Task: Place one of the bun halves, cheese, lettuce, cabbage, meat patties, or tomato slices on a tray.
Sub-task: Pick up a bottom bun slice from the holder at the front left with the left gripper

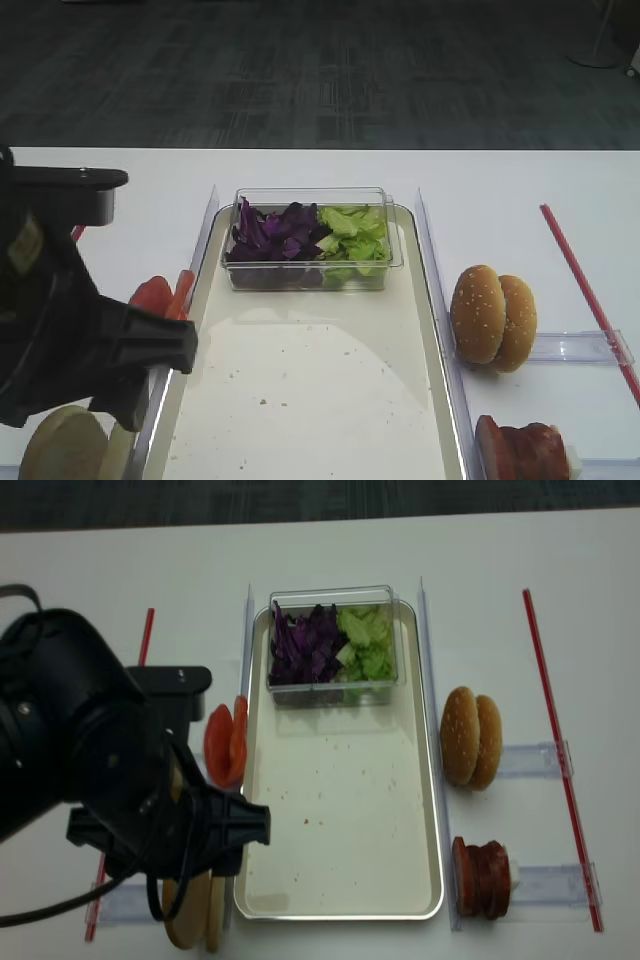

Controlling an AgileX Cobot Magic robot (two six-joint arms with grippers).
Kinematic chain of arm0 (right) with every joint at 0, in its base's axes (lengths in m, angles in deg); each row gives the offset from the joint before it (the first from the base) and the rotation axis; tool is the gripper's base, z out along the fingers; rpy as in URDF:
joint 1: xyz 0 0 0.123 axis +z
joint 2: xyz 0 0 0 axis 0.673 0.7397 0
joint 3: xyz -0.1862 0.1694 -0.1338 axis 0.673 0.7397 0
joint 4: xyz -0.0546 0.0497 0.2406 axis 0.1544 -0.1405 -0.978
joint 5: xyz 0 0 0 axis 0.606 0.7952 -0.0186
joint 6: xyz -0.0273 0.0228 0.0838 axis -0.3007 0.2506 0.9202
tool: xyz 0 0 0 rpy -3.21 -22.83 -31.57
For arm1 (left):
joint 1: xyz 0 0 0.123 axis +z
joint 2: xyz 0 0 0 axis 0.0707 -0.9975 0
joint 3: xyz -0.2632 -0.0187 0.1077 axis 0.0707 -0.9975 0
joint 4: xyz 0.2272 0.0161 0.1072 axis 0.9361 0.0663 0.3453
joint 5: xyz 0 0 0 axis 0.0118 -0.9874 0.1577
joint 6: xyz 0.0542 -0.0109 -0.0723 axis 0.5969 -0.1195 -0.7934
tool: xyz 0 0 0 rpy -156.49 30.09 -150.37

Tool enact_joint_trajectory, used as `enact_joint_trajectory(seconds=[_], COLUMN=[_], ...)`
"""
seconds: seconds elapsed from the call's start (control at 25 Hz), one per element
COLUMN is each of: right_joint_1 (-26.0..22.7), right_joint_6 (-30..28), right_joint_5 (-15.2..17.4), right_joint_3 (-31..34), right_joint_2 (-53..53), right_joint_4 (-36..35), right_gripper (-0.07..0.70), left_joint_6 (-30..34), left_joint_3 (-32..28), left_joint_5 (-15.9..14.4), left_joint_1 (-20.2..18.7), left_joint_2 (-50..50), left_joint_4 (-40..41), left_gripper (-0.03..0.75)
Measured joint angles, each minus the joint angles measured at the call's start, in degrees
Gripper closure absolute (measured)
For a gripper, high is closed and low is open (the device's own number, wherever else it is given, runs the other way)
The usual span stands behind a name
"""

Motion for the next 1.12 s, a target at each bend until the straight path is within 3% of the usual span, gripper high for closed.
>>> enact_joint_trajectory(seconds=[0.4,1.12], right_joint_1=[0.00,0.00], right_joint_6=[0.00,0.00], right_joint_5=[0.00,0.00], right_joint_3=[0.00,0.00], right_joint_2=[0.00,0.00], right_joint_4=[0.00,0.00], right_gripper=[0.126,0.126], left_joint_6=[-6.38,-9.59], left_joint_3=[1.04,1.60], left_joint_5=[0.33,0.70], left_joint_1=[-5.83,-6.53], left_joint_2=[-5.45,-11.68], left_joint_4=[2.83,7.07], left_gripper=[0.224,0.224])
